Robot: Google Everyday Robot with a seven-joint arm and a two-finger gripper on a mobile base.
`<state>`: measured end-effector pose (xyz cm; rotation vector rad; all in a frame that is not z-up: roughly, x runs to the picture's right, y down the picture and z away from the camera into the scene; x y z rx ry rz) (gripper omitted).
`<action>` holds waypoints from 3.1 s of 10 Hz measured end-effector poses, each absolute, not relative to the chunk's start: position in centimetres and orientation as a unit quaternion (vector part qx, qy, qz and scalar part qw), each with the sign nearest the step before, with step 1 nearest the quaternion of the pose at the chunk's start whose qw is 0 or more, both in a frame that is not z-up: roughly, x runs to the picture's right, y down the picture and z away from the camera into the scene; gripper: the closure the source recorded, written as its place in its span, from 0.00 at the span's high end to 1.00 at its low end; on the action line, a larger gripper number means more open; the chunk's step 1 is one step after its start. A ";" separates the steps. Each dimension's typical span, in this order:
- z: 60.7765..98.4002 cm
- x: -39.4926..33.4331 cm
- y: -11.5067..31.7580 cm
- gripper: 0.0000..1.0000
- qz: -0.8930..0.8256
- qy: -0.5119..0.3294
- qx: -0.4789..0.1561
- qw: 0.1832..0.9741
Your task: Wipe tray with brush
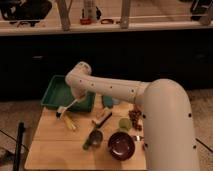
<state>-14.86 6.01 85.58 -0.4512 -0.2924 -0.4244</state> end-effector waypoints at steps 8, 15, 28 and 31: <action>81.8 -18.3 6.8 0.00 -0.230 -0.182 -0.205 0.934; 79.3 -16.9 2.9 0.00 -0.199 -0.189 -0.171 0.946; 87.9 -9.8 -0.8 0.00 -0.126 -0.124 -0.204 0.963; 89.9 -8.9 0.1 0.00 -0.107 -0.111 -0.204 0.967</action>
